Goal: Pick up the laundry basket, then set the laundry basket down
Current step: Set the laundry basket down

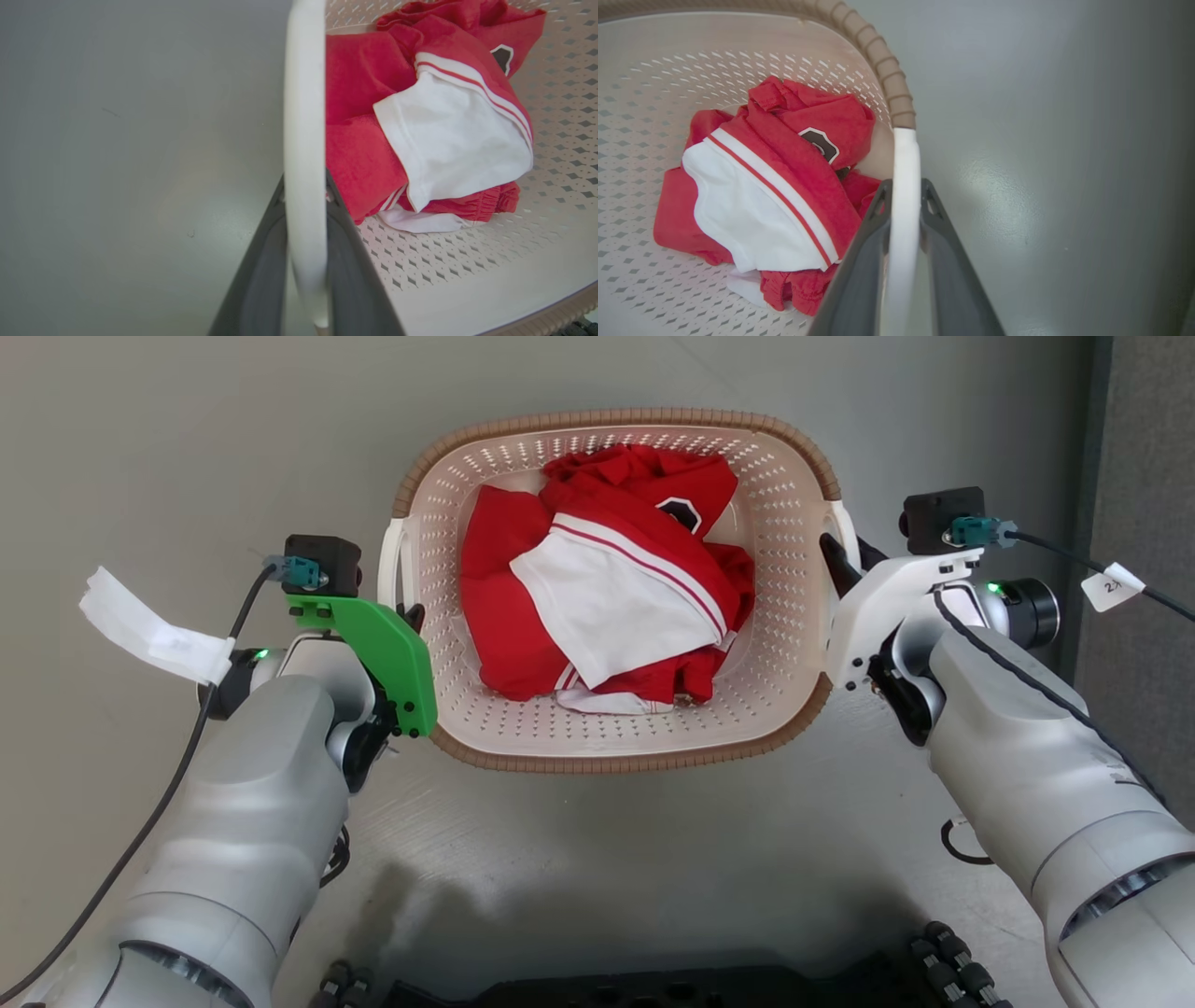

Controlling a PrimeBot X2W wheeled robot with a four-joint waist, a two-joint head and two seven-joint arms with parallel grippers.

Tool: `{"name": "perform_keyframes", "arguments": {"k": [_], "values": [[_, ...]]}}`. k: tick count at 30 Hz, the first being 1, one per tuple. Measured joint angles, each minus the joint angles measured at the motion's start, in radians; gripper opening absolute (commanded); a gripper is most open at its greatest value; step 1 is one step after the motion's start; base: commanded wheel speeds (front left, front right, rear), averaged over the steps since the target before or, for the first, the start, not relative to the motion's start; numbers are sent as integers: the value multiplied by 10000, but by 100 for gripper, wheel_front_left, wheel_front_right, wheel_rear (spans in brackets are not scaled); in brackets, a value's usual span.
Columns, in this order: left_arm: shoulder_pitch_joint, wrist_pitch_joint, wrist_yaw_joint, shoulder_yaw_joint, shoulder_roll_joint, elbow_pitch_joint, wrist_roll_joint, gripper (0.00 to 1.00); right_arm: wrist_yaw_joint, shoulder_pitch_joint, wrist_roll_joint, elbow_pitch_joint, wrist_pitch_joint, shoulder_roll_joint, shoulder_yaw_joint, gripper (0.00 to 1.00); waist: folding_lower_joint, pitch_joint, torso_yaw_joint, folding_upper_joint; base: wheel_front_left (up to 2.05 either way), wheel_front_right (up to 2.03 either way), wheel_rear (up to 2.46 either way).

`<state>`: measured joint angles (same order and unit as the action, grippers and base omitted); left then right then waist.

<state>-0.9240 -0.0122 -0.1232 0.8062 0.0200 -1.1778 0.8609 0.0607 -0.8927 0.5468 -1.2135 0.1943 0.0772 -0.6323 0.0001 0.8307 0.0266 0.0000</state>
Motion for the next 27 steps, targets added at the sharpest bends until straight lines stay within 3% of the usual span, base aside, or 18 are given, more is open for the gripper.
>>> {"name": "perform_keyframes", "arguments": {"k": [27], "values": [[-206,-31,-84,142,-67,-343,-17,0,186,-219,75,-278,-100,-96,-25,0,-1,216,-40,0,0,0,0]]}}
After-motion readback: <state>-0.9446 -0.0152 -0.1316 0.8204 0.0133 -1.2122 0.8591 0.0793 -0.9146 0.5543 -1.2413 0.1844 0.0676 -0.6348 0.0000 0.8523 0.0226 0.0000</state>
